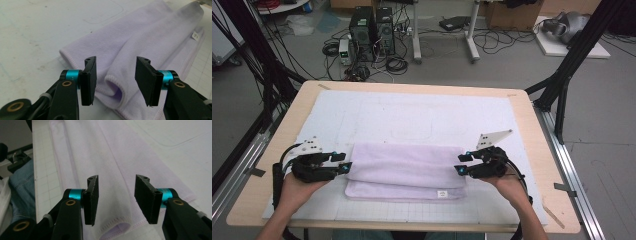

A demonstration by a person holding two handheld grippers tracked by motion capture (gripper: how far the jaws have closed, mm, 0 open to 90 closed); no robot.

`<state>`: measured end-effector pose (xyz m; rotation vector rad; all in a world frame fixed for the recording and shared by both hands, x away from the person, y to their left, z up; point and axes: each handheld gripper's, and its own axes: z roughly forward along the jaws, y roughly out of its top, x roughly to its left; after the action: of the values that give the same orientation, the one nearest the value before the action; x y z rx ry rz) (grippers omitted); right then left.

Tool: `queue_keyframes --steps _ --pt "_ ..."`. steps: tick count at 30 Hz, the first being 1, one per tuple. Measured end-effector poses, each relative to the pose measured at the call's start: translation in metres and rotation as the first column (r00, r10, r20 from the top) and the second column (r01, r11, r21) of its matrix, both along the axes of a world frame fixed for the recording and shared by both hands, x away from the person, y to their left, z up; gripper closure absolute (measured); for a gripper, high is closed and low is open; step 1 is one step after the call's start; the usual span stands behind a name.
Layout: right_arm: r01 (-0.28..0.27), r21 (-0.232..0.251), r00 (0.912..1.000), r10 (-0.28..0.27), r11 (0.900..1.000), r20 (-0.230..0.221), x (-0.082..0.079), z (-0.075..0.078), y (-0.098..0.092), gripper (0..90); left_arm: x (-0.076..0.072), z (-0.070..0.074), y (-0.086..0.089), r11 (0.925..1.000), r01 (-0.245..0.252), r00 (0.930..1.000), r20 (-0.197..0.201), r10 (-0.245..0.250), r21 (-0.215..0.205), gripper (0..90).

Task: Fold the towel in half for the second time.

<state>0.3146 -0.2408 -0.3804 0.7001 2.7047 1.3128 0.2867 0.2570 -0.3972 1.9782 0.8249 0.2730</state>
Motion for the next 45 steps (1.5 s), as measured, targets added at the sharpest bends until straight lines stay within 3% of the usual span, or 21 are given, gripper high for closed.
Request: queue_keyframes --steps 4,6,7,9,11,14,16,19,21,25,29,32,34,36,40,45 --pt "-0.016 -0.037 0.9997 0.015 0.999 -0.021 0.000 -0.013 0.010 50.1 0.006 -0.010 -0.007 0.9989 0.018 0.9987 -0.048 -0.015 0.044 52.9" --pt "-0.013 -0.052 0.9990 0.011 0.999 -0.043 0.001 -0.023 0.011 49.7 0.003 -0.013 -0.008 0.9959 0.054 0.9977 -0.045 -0.051 0.073 72.3" --pt "-0.012 -0.055 0.9983 0.009 0.998 -0.058 0.001 -0.026 0.011 51.2 0.001 -0.013 -0.007 0.9960 0.065 0.9972 -0.040 -0.063 0.061 78.2" --pt "-0.033 -0.066 0.9972 0.028 0.997 -0.069 -0.002 -0.030 0.010 66.1 -0.005 -0.013 -0.004 0.9959 0.074 0.9968 -0.033 -0.073 0.052 83.8" --pt "-0.057 -0.057 0.9961 0.053 0.997 -0.070 -0.006 -0.029 0.010 71.2 -0.012 -0.012 0.000 0.9953 0.082 0.9963 -0.029 -0.080 0.052 84.1" --pt "-0.100 -0.039 0.9937 0.097 0.994 -0.057 -0.016 -0.020 0.006 72.3 -0.025 -0.010 0.005 0.9925 0.113 0.9932 -0.033 -0.112 0.047 82.3" --pt "-0.116 -0.020 0.9926 0.115 0.993 -0.039 -0.024 -0.013 0.001 70.1 -0.034 -0.008 0.008 0.9906 0.129 0.9914 -0.031 -0.127 0.046 71.8" --pt "-0.110 0.020 0.9937 0.110 0.994 -0.019 -0.031 -0.003 -0.008 66.6 -0.040 -0.002 0.011 0.9913 0.125 0.9919 -0.024 -0.124 0.041 61.0" --pt "-0.098 0.018 0.9950 0.098 0.995 -0.017 -0.031 -0.002 -0.007 66.0 -0.038 0.000 0.010 0.9922 0.119 0.9928 -0.019 -0.118 0.037 59.5" --pt "-0.119 -0.022 0.9927 0.119 0.993 -0.020 -0.032 -0.010 0.005 63.7 -0.030 -0.006 0.000 0.9926 0.111 0.9936 -0.023 -0.110 0.048 60.2" --pt "-0.132 -0.085 0.9911 0.130 0.988 -0.032 -0.034 -0.027 0.015 62.1 -0.024 -0.020 -0.008 0.9901 0.110 0.9930 -0.051 -0.106 0.087 61.7" --pt "-0.139 -0.131 0.9900 0.135 0.982 -0.041 -0.037 -0.038 0.017 64.8 -0.027 -0.028 -0.009 0.9866 0.114 0.9925 -0.057 -0.108 0.117 62.8" --pt "-0.139 -0.140 0.9898 0.133 0.980 -0.050 -0.039 -0.044 0.016 66.6 -0.031 -0.035 -0.009 0.9809 0.114 0.9923 -0.065 -0.105 0.158 64.1" --pt "-0.142 -0.146 0.9891 0.135 0.979 -0.059 -0.041 -0.047 0.014 67.6 -0.034 -0.039 -0.008 0.9802 0.111 0.9930 -0.057 -0.103 0.164 63.9" --pt "-0.125 -0.133 0.9919 0.120 0.983 -0.042 -0.039 -0.042 0.011 66.2 -0.032 -0.032 -0.008 0.9853 0.102 0.9944 -0.042 -0.097 0.137 61.4" --pt "-0.045 -0.116 0.9988 0.047 0.992 0.014 -0.023 -0.026 0.008 62.3 -0.017 -0.021 -0.014 0.9901 0.068 0.9976 -0.003 -0.069 0.123 53.7"
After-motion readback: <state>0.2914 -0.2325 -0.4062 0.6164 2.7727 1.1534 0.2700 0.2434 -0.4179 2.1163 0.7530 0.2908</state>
